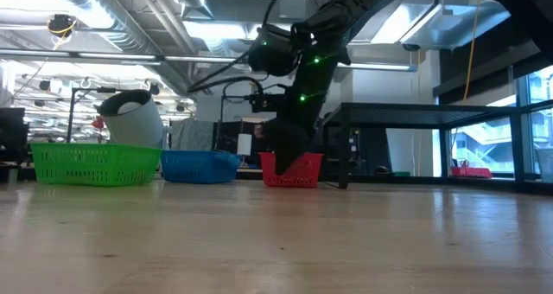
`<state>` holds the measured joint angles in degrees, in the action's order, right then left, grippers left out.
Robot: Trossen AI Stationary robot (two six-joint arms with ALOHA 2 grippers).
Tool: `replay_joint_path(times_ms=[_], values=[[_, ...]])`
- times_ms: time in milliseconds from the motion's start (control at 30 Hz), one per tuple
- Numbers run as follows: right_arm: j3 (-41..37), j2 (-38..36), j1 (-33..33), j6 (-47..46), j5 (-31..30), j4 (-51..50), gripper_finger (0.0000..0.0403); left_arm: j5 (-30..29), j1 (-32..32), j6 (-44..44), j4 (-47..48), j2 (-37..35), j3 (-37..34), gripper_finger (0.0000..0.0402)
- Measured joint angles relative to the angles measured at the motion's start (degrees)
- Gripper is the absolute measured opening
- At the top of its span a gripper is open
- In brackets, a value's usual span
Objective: Pick & Place Office Desk Supplies
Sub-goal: Put the red bin containing rubber bands on the shelf
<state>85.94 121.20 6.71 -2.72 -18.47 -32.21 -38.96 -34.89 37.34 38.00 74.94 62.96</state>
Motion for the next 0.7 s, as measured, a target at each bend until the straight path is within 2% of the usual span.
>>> replay_joint_path(times_ms=[267, 433, 700], values=[[-0.01, 0.05, 0.01, 0.23, 0.1, -0.01, 0.001, 0.0, 0.0, 0.02, -0.02, 0.0, 0.0, 0.0143], [-0.01, 0.05, -0.49, 0.97, 0.1, -0.13, 0.0008, 0.0, 0.0, 0.35, -0.02, 0.0, 0.0, 0.0143], [-0.04, -2.56, -5.14, 10.86, 0.14, -0.45, 0.0004, 0.0, 0.0, 0.92, -0.02, 0.0, 0.0, 0.0143]])
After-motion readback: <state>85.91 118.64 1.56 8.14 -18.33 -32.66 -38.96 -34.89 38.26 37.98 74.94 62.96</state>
